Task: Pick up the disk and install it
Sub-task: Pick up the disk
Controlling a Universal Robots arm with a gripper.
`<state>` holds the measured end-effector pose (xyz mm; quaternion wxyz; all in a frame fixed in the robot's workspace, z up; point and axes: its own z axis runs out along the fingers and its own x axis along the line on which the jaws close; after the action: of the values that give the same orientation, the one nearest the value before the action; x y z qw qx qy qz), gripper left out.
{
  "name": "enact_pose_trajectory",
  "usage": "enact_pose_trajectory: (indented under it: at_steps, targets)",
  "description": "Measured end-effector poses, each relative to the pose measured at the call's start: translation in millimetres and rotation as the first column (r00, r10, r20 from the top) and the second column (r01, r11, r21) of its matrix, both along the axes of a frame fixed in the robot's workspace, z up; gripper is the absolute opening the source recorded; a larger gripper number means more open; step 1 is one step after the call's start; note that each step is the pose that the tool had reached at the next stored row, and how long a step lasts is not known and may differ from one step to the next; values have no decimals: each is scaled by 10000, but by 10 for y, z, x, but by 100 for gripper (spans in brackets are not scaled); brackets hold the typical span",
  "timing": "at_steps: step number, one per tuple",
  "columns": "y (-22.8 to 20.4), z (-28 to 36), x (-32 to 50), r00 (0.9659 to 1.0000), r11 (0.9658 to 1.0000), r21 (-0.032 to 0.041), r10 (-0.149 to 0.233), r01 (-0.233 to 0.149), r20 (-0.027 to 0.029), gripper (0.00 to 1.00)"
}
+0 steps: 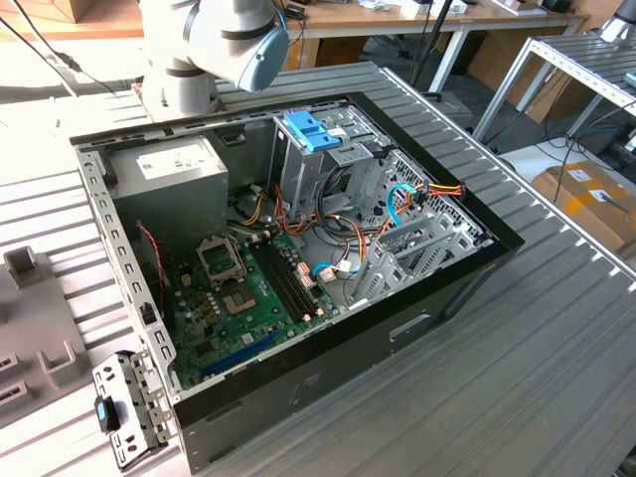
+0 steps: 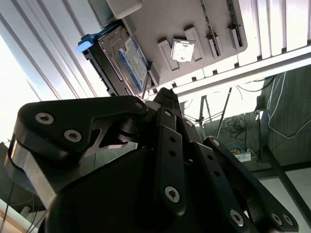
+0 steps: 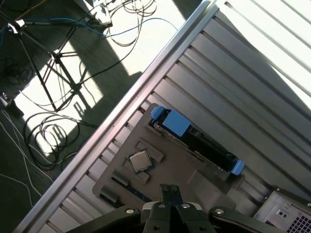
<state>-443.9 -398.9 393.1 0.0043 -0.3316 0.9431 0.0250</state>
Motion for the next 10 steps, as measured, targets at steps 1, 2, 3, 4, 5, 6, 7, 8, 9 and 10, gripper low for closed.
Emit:
enact_pose_trajectory:
  at_steps: [1,2,3,4,5,6,7,8,9,10]
  targets:
    - [0,0,0,10000,10000,0,27,-27,0,11]
    - [0,0,0,10000,10000,0,54,-54,-1,11]
    - [0,0,0,10000,10000,0,81,-81,0,11]
    - [0,0,0,9999,9999,0,110,-110,0,11]
    - [0,0,0,9999,9999,0,138,-138,0,11]
    - [0,0,0,9998,9998,0,183,-183,0,11]
    - [0,0,0,9998,9998,0,213,-213,-1,11]
    - [0,0,0,9997,9997,0,245,-245,0,11]
    - [0,0,0,9995,9995,0,305,-305,0,11]
    - [0,0,0,9993,9993,0,362,-362,-1,11]
